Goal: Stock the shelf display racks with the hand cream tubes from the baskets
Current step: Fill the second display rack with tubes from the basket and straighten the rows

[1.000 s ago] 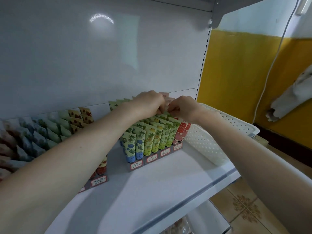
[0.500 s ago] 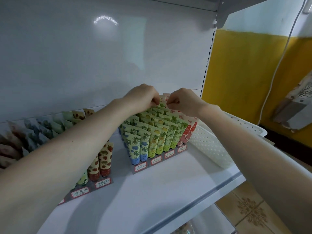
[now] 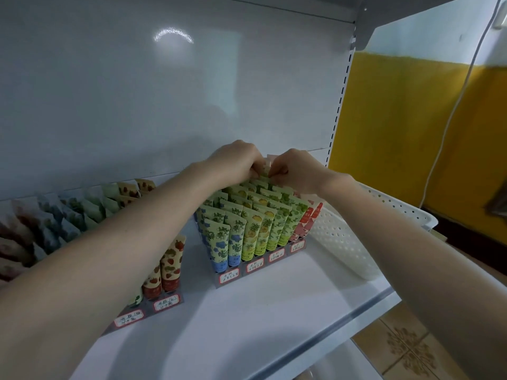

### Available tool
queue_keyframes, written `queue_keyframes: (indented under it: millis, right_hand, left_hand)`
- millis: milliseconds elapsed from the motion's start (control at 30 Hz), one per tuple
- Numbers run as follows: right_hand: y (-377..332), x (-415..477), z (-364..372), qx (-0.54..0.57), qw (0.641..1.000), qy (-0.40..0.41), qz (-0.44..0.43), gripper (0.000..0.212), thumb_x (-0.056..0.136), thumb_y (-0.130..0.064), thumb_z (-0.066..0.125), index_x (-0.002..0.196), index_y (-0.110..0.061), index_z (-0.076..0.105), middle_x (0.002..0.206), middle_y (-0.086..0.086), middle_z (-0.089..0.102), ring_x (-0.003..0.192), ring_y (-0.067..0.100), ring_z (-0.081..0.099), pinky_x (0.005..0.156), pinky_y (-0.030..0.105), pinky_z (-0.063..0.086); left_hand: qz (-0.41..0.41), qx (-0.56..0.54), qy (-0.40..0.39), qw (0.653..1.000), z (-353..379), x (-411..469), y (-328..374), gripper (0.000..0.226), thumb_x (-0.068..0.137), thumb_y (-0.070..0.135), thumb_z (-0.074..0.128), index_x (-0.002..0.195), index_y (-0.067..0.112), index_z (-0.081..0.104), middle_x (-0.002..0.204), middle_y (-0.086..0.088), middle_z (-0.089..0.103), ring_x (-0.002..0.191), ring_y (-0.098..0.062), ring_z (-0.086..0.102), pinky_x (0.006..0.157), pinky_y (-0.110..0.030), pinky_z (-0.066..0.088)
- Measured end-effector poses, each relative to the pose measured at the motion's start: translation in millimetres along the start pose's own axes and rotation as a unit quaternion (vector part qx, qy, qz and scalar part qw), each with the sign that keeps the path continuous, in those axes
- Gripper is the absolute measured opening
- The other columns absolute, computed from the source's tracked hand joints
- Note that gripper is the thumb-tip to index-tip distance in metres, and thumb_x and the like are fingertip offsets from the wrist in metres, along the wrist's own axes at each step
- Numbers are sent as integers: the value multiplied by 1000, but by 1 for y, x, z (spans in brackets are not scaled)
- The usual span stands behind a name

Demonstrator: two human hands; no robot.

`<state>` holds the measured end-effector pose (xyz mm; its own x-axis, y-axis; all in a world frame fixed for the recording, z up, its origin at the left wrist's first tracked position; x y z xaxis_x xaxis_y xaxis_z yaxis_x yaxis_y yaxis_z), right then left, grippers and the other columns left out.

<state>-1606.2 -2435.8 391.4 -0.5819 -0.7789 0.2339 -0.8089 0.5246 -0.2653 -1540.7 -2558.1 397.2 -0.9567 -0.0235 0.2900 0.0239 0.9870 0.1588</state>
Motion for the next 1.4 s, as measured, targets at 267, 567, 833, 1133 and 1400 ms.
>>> queue_keyframes:
  millis: [267, 567, 833, 1133, 1400]
  right_hand:
    - [4, 19, -2, 14, 999, 39, 13, 17, 91, -10, 55, 101, -5, 67, 99, 5, 64, 83, 17, 56, 72, 25, 43]
    - [3, 25, 5, -3, 1000, 13, 15, 17, 92, -13, 56, 102, -6, 67, 103, 9, 67, 92, 24, 63, 82, 31, 50]
    - [3, 29, 0, 2, 999, 33, 14, 18, 90, -8, 53, 99, -3, 68, 100, 9, 67, 91, 25, 63, 84, 35, 52]
    - [0, 62, 2, 5, 999, 29, 27, 18, 90, -10, 55, 104, -7, 67, 108, 8, 65, 98, 24, 60, 85, 31, 49]
    - [0, 68, 11, -11, 999, 17, 29, 18, 91, -9, 55, 104, -9, 67, 108, 8, 66, 95, 25, 64, 83, 31, 51]
  left_hand:
    - [-4, 15, 50, 999, -9, 6, -14, 20, 91, 8, 55, 106, 7, 68, 109, -11, 66, 97, -25, 59, 81, -28, 40]
    - [5, 52, -10, 999, 0, 16, -15, 16, 88, 7, 59, 99, 11, 71, 106, -9, 65, 95, -26, 59, 80, -31, 44]
    - [-12, 9, 43, 999, -13, 19, -23, 17, 89, 8, 58, 102, 5, 69, 105, -10, 67, 90, -22, 61, 83, -32, 46]
    - [-27, 25, 3, 999, -10, 30, -37, 18, 86, 9, 63, 103, 5, 69, 106, -12, 67, 97, -26, 61, 89, -37, 47]
    - [-23, 30, 9, 999, -4, 33, -43, 14, 88, 6, 61, 98, 6, 71, 105, -12, 67, 95, -26, 61, 85, -34, 47]
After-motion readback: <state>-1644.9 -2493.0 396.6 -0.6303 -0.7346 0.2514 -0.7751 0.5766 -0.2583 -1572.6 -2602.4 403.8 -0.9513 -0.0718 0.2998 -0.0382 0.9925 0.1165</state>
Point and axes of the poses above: each hand's wrist, its own x-axis towards the middle knuckle, its own z-axis out of the palm, y = z × x, the point moved 2 cm from there along x, towards the middle knuckle
